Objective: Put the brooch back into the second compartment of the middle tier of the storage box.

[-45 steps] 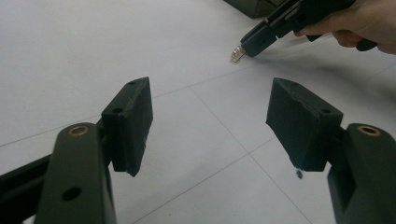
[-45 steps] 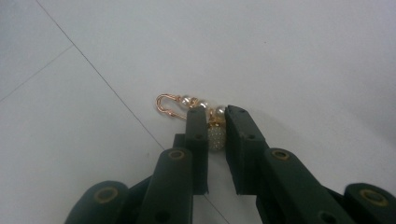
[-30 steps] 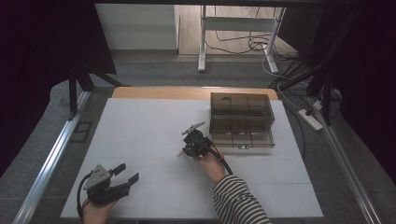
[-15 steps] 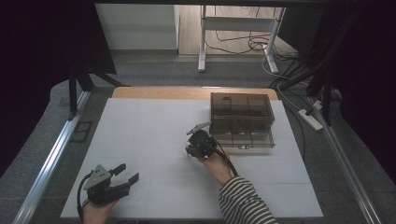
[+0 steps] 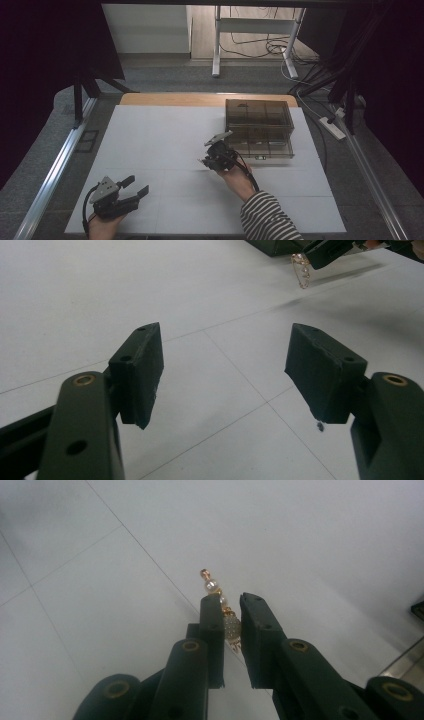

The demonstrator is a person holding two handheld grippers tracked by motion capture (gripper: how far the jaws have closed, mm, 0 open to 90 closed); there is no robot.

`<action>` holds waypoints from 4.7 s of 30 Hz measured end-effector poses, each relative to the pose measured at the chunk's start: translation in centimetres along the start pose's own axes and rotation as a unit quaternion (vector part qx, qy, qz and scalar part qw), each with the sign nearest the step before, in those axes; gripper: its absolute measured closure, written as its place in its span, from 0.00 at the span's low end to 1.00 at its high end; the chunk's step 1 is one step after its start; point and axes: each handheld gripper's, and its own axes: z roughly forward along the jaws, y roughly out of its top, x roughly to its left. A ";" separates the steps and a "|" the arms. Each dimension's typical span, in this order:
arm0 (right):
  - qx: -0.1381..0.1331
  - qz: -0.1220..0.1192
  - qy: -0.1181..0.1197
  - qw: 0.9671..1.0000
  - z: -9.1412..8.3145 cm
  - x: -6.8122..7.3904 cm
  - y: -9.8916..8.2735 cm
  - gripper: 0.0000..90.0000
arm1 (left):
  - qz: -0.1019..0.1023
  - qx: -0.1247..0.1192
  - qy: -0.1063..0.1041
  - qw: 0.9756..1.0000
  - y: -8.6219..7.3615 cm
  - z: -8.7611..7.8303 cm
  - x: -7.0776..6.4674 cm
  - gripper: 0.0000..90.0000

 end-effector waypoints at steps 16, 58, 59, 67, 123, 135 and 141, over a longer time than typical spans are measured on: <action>-0.009 0.012 0.001 1.000 -1.9 -1.0 -1.0 0.89 | -0.001 0.000 -0.001 1.000 0.0 0.0 0.0 0.36; -0.038 0.053 -0.025 0.998 -9.0 -4.6 -4.5 0.89 | -0.002 0.001 0.004 1.000 0.0 0.0 0.0 0.35; -0.039 0.055 -0.026 0.997 -9.1 -4.7 -4.6 0.89 | -0.001 0.001 0.004 1.000 0.0 0.0 0.0 0.35; -0.044 0.064 -0.034 0.996 -10.2 -5.4 -5.1 0.89 | -0.002 0.001 0.004 1.000 0.0 0.0 0.0 0.35; -0.022 0.124 -0.130 0.984 -11.3 -11.8 -5.6 0.89 | -0.002 0.000 0.006 1.000 0.0 0.0 0.0 0.36; -0.006 0.128 -0.130 0.983 -9.7 -12.3 -5.5 0.89 | -0.002 0.000 0.006 1.000 0.0 0.0 0.0 0.36; 0.001 0.134 -0.130 0.982 -9.0 -12.5 -5.6 0.88 | -0.002 0.000 0.006 1.000 0.0 0.0 0.0 0.36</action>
